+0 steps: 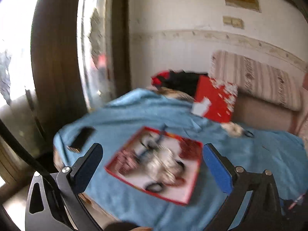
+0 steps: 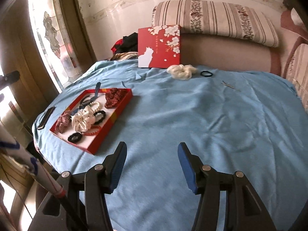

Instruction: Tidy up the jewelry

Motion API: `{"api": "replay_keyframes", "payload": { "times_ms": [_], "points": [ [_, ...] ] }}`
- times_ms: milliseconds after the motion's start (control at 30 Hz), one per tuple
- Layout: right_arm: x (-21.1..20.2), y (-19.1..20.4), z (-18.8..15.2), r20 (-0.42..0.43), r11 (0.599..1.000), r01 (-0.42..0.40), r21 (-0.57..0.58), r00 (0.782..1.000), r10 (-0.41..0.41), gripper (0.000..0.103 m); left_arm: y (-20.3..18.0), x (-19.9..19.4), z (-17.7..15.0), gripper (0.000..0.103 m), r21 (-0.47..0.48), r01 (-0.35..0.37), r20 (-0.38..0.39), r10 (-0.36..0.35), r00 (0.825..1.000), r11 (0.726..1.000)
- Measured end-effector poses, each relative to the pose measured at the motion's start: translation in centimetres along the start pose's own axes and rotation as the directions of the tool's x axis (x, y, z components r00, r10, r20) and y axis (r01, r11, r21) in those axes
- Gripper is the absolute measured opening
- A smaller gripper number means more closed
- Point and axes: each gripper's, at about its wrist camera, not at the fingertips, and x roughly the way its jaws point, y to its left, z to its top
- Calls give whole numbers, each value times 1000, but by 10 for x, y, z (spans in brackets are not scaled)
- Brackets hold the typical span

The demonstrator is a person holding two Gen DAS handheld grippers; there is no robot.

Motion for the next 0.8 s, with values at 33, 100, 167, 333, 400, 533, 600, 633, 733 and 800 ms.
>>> {"api": "replay_keyframes", "payload": {
  "times_ms": [33,100,167,333,400,533,600,633,733,800],
  "points": [
    [-2,-2,-2,0,1000,5,-2,1000,-5,59,-5,0,-5,103,1,5,-14,-5,1000,1000],
    [-3,-3,-3,1,1000,10,-2,1000,-10,59,-10,-1,-16,103,17,-6,-37,7,999,1000],
    [-1,-2,-3,-2,1000,2,3,1000,-2,59,-15,-2,-27,103,41,-26,-47,28,999,999],
    [9,11,-4,-26,1000,0,-16,1000,0,60,-22,5,-48,103,73,-24,-103,31,994,997],
    [12,17,-5,-32,1000,8,-27,999,-9,60,-23,12,-54,103,71,-15,-139,25,990,997],
    [14,22,-5,-36,998,32,-47,999,-33,61,-28,22,-62,103,93,-28,-178,44,983,995],
    [15,24,-4,-39,998,43,-55,998,-45,62,-27,27,-65,103,103,-41,-191,60,980,994],
    [17,26,-3,-42,997,47,-58,998,-49,62,-25,29,-66,103,102,-44,-196,64,978,994],
    [21,30,-3,-54,997,49,-64,997,-52,63,-19,35,-67,103,85,-46,-219,63,974,995],
    [25,34,-2,-62,996,46,-76,997,-51,63,-15,39,-68,103,79,-47,-231,65,971,996]
  ]
}}
